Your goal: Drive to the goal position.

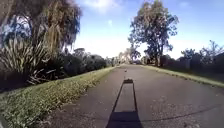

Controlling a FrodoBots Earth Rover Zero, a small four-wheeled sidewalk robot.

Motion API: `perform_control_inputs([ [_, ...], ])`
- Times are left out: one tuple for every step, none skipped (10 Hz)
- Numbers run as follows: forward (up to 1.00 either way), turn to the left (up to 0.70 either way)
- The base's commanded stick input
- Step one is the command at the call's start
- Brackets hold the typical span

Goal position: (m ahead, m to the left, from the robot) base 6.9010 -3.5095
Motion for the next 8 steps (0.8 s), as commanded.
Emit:
perform_control_inputs([
  [0.70,0.00],
  [0.70,0.00],
  [0.70,0.00],
  [0.70,0.00],
  [0.70,0.00],
  [0.70,0.00],
  [0.70,0.00],
  [0.70,0.00],
])
